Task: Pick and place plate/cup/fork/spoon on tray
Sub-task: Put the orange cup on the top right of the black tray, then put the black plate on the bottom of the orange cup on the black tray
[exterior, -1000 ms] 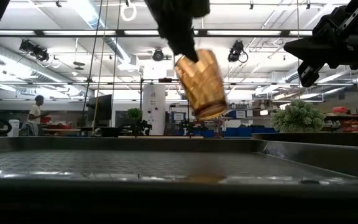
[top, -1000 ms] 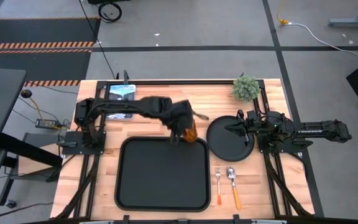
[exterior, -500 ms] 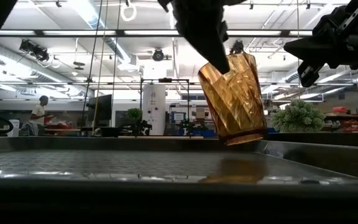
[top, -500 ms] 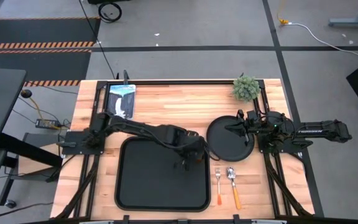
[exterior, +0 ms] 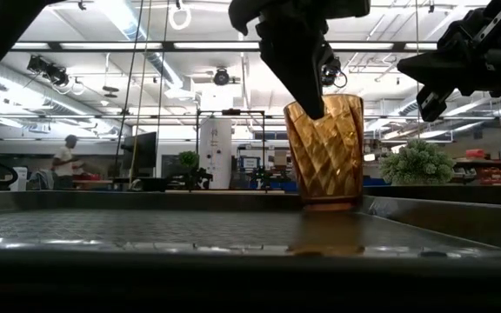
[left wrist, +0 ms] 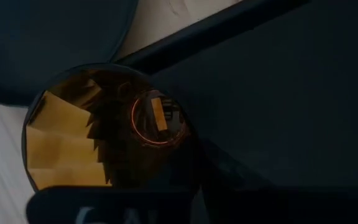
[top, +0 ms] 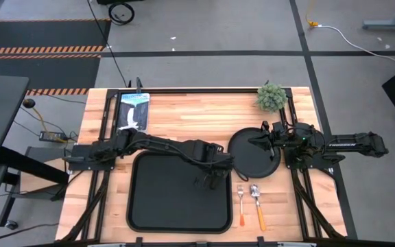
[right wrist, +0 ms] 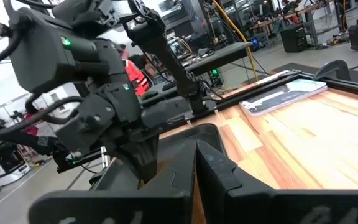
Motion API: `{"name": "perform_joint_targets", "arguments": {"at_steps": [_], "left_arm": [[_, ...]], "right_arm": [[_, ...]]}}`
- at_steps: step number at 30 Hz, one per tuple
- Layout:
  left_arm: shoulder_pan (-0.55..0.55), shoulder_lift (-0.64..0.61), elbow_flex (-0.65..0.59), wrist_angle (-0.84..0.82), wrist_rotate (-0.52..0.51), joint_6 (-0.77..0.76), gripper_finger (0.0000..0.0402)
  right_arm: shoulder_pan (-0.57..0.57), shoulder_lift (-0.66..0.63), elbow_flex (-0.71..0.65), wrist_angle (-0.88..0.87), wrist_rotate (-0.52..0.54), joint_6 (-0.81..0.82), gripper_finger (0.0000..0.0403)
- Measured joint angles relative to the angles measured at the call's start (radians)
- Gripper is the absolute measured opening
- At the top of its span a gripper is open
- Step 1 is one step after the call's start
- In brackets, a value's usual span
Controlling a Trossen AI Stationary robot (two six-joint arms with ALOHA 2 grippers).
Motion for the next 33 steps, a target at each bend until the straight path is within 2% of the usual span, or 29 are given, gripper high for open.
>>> {"name": "perform_joint_targets", "arguments": {"at_steps": [10, 23, 31, 33], "left_arm": [[-0.018, 0.000, 0.000, 0.007, -0.006, 0.042, 0.0083], [-0.054, -0.001, 0.000, 0.013, -0.147, 0.070, 0.0154], [-0.076, -0.003, 0.000, 0.064, -0.184, 0.091, 0.0186], [-0.085, -0.003, 0.000, 0.083, -0.223, 0.106, 0.0190]], "right_arm": [[0.000, 0.000, 0.000, 0.000, 0.000, 0.000, 0.0020], [0.000, 0.000, 0.000, 0.000, 0.000, 0.000, 0.0020], [0.000, 0.000, 0.000, 0.000, 0.000, 0.000, 0.0020], [0.000, 0.000, 0.000, 0.000, 0.000, 0.000, 0.0020]]}}
